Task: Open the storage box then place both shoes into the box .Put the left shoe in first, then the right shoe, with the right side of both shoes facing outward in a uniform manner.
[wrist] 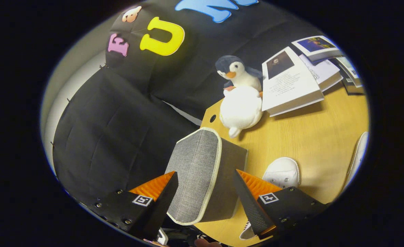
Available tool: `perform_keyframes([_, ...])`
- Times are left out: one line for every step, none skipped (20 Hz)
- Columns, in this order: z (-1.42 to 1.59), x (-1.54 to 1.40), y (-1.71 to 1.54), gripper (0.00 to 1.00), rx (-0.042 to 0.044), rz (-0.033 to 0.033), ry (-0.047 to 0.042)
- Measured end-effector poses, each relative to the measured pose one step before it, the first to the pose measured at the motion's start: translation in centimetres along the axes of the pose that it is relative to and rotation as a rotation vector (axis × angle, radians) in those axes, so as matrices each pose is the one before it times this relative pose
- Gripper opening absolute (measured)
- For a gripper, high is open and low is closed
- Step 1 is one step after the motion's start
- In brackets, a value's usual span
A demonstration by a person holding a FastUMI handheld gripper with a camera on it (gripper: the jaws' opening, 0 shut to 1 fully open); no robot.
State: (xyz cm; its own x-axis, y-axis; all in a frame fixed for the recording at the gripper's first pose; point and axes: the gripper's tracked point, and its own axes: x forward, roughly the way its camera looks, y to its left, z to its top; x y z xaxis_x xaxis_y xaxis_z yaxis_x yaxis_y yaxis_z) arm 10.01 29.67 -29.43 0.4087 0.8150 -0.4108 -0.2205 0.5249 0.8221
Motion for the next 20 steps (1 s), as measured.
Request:
perform_keyframes([-0.348, 0.7, 0.116, 0.97, 0.01939, 0.01753, 0.01633])
perform_keyframes([-0.473, 0.69, 0.234, 0.97, 0.02013, 0.02236, 0.01722])
perform_keyframes([-0.789, 0.737, -0.172, 0.97, 0.01711, 0.00071, 0.02796])
perform_keyframes([-0.722, 0.531, -0.298, 0.97, 0.00069, -0.00443, 0.02088])
perform_keyframes([-0.561, 0.502, -0.056, 0.97, -0.0009, 0.00103, 0.01808])
perform_keyframes([-0.41, 0.301, 0.323, 0.97, 0.00739, 0.00899, 0.00626])
perform_keyframes([0.008, 0.27, 0.193, 0.97, 0.01701, 0.00732, -0.00278])
perform_keyframes([-0.162, -0.007, 0.245, 0.97, 0.01458, 0.00704, -0.00033])
perform_keyframes([0.018, -0.186, 0.246, 0.95, 0.01445, 0.00517, 0.00397])
perform_keyframes([-0.052, 0.026, 0.546, 0.95, 0.01528, 0.01854, -0.00083])
perform_keyframes([0.23, 0.061, 0.577, 0.79, 0.01598, 0.01211, -0.00396])
perform_keyframes([0.18, 0.03, 0.044, 0.72, 0.00412, -0.0022, -0.00748])
perform_keyframes([0.474, -0.193, 0.198, 0.58, 0.01758, 0.00612, -0.01715])
perform_keyframes([0.712, -0.377, 0.069, 0.48, 0.04115, -0.00466, -0.01701])
perform_keyframes([0.37, -0.409, 0.209, 0.18, 0.0432, 0.0006, 0.00431])
perform_keyframes([-0.183, -0.228, 0.406, 0.13, 0.01062, 0.01265, 0.02079])
perform_keyframes([-0.007, -0.152, 0.291, 0.11, -0.01755, 0.00557, 0.01935])
perform_keyframes([-0.311, -0.157, 0.548, 0.12, -0.02224, -0.00041, 0.01658])
perform_keyframes([-0.238, -0.155, 0.625, 0.11, -0.02386, 0.00197, 0.01613])
perform_keyframes([-0.319, -0.047, 0.636, 0.12, -0.02085, -0.00277, 0.01397])
